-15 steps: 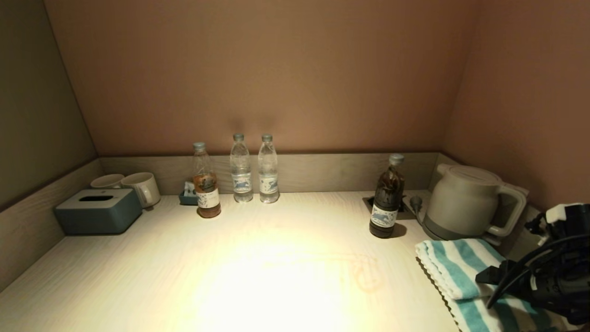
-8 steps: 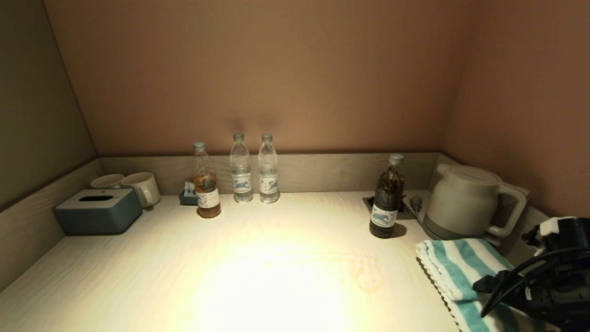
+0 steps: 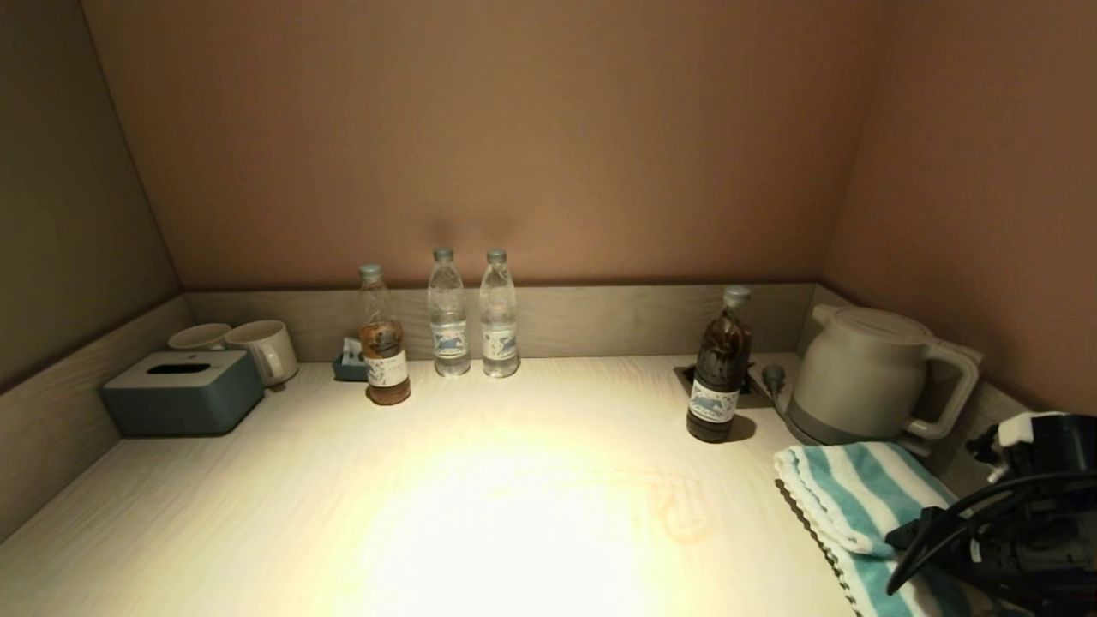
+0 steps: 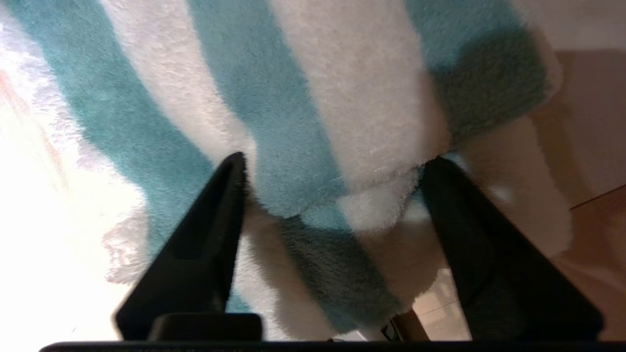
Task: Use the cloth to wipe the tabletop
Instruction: Pick up the tablecloth, then sweep the stains on the table
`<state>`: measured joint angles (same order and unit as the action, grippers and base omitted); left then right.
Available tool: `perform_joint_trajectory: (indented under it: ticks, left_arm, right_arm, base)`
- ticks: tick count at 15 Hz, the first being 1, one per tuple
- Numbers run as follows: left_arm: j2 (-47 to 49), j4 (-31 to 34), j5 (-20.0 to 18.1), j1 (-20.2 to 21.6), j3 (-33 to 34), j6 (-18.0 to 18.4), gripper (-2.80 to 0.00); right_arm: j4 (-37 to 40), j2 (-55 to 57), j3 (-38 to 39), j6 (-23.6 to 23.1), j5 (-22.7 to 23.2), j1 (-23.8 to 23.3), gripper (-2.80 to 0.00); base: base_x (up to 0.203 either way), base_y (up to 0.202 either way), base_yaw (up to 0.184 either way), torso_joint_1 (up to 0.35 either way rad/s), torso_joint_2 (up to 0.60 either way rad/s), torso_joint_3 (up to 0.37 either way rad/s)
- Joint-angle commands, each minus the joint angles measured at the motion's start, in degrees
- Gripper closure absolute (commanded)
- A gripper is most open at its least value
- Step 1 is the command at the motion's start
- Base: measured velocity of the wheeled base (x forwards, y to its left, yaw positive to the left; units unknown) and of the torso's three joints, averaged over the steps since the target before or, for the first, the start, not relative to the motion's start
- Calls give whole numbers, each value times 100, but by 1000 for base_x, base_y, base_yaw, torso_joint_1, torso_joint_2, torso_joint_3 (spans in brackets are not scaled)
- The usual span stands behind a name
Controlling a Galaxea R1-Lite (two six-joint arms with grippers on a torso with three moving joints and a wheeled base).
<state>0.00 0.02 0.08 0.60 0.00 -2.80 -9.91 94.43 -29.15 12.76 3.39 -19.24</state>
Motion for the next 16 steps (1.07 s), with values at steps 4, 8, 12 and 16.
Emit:
perform_joint_trajectory:
  ticks: [4, 8, 12, 16]
  left_arm:
    - [9, -2, 1, 2, 0, -5, 0]
    - [9, -2, 1, 2, 0, -1, 0]
    - [9, -2, 1, 2, 0, -10, 0]
    - [9, -2, 1, 2, 0, -1, 0]
  right_arm:
    - [-11, -24, 147, 7, 127, 8, 0]
    - [-11, -265, 117, -6, 143, 14, 0]
    - [-9, -724, -174, -45, 314, 59, 0]
    - [38, -1227, -548, -61, 390, 577, 0]
  base:
    - [0, 0, 0, 0, 0, 0]
    - [0, 0, 0, 0, 0, 0]
    - [0, 0, 0, 0, 0, 0]
    - [0, 0, 0, 0, 0, 0]
